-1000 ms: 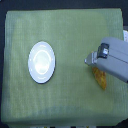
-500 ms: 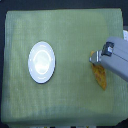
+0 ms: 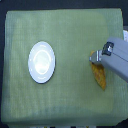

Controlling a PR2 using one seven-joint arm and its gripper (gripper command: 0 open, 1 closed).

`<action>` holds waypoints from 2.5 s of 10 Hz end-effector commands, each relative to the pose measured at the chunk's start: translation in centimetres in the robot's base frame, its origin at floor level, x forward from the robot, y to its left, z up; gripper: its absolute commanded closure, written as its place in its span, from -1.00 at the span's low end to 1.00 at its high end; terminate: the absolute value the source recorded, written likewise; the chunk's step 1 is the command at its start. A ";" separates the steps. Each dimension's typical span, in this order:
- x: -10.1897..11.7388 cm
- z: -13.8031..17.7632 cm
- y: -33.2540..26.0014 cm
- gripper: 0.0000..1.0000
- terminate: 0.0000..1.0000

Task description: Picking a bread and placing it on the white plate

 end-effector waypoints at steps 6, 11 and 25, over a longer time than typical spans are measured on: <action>2.8 1.4 -0.3 1.00 -1.00; 3.5 3.0 0.1 1.00 -1.00; 3.4 4.1 0.9 1.00 -1.00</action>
